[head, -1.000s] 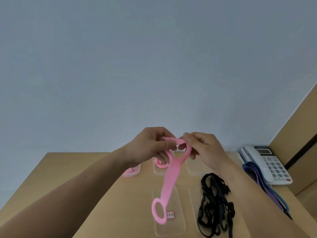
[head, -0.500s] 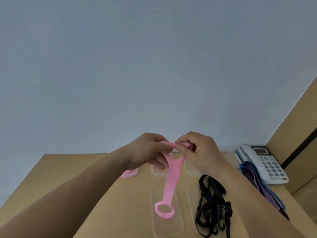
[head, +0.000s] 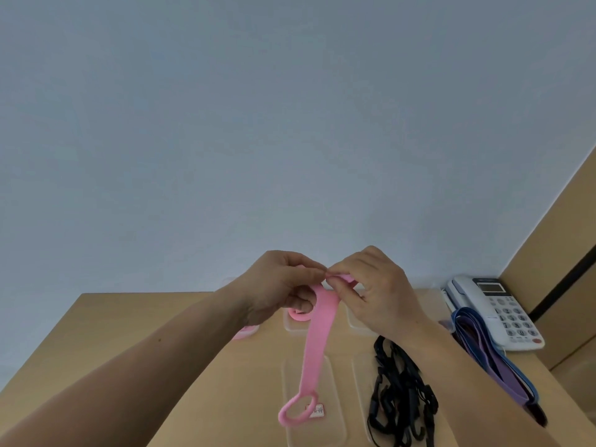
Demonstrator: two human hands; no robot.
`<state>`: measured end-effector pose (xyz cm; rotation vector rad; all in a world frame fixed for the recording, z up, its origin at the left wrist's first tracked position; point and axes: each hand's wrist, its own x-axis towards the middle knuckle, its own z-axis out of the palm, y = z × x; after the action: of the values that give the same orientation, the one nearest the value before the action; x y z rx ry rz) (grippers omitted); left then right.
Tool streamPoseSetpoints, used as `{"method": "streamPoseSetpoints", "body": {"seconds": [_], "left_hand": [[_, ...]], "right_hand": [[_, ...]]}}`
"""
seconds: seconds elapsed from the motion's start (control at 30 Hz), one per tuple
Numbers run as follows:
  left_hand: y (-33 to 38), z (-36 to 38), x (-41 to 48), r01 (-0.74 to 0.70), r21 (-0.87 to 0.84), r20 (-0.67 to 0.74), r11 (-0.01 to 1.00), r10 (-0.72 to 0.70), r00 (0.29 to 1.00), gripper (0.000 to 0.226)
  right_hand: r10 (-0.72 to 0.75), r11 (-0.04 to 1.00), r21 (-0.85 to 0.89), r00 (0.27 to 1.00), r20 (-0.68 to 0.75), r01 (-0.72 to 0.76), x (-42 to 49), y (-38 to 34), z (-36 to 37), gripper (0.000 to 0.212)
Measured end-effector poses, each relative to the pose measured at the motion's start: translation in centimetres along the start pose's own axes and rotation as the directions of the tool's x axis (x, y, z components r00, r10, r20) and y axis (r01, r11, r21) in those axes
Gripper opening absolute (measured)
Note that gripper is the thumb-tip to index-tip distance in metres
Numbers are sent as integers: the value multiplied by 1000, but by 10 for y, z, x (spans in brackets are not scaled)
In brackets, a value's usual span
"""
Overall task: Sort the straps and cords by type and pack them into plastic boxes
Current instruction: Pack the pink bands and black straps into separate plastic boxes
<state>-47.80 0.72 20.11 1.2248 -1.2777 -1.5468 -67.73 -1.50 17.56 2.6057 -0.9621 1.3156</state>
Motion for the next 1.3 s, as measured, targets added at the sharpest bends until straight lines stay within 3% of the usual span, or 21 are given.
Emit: {"method": "streamPoseSetpoints", "body": {"seconds": [0.1,0.2,0.27,0.33,0.43,0.57,0.7,0.93,1.17,1.3], "left_hand": [[-4,0,0,-116,100,-60,988,122,991,12],[-6,0,1,-242,220,-93,945,267,959,15],[-7,0,1,-305,258,-105,917,340,935,18],[-9,0,0,-332,279,-112,901,374,921,22],[-10,-2,-2,-290,285,-119,914,334,935,41],[-8,-6,-4,-210,246,-63,946,232,971,25],[-7,-3,-6,-175,213,10,961,177,984,25],[1,6,-6,-40,-23,87,999,42,995,17],[0,11,-2,-12,-126,25,992,16,1000,9],[-2,10,-2,-91,-37,-31,995,90,995,18]], "right_hand": [[205,958,189,976,67,-214,-2,1,3,5],[420,724,464,860,292,-511,-2,0,3,17],[443,582,570,814,376,-580,-2,-1,2,18],[447,536,609,808,383,-585,-1,-3,1,11],[469,541,609,809,354,-581,0,-6,1,9],[460,606,554,820,341,-570,0,-9,-3,13],[434,692,468,834,340,-550,-2,-11,-10,15],[400,817,377,900,174,-436,-3,-19,-10,30],[390,837,366,913,123,-407,-5,-16,-6,27],[464,702,503,859,215,-505,-4,-13,-5,28]]}}
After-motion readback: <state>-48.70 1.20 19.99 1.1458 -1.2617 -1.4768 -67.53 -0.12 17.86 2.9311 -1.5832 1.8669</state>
